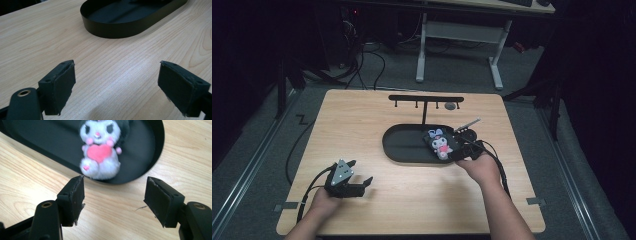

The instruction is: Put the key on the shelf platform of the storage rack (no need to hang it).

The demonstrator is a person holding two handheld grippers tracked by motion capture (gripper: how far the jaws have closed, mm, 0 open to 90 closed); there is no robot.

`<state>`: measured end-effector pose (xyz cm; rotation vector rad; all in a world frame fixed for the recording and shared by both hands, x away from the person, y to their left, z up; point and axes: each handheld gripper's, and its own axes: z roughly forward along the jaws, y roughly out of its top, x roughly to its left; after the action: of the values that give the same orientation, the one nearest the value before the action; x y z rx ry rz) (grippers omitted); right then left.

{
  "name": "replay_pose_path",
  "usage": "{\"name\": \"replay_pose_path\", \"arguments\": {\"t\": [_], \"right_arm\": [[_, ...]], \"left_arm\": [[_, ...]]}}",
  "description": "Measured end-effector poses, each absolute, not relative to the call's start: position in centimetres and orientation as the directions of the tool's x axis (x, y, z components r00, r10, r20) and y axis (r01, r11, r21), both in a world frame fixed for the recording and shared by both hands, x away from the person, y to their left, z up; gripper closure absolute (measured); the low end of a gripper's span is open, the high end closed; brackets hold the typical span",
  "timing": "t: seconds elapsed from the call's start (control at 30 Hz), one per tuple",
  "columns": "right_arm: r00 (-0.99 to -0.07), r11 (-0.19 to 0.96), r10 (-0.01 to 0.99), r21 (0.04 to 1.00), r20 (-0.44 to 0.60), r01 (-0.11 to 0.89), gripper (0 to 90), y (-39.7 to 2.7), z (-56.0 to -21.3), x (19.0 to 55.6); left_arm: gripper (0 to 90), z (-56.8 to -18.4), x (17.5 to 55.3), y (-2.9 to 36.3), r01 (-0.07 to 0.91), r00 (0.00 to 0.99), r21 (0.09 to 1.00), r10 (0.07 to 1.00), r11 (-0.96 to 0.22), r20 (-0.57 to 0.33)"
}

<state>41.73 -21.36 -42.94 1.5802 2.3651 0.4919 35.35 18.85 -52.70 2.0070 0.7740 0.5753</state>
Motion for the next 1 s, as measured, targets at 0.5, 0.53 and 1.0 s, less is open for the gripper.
{"name": "replay_pose_path", "arguments": {"t": [0.5,0.53,1.0], "right_arm": [[-0.363,0.324,0.932,0.419,0.015,0.848,31.9,-23.4,-43.0,38.9],[-0.363,0.324,0.932,0.419,0.015,0.848,31.9,-23.4,-43.0,38.9],[-0.368,0.323,0.93,0.461,0.009,0.827,31.0,-24.5,-44.2,35.5]], "left_arm": [[15.4,-52.7,35.4,18.8,0.301,0.698,0.858,0.709,-0.417,0.1],[15.4,-52.7,35.4,18.8,0.301,0.698,0.858,0.709,-0.417,0.1],[15.4,-52.7,35.3,18.8,0.3,0.698,0.855,0.708,-0.422,0.105]]}}
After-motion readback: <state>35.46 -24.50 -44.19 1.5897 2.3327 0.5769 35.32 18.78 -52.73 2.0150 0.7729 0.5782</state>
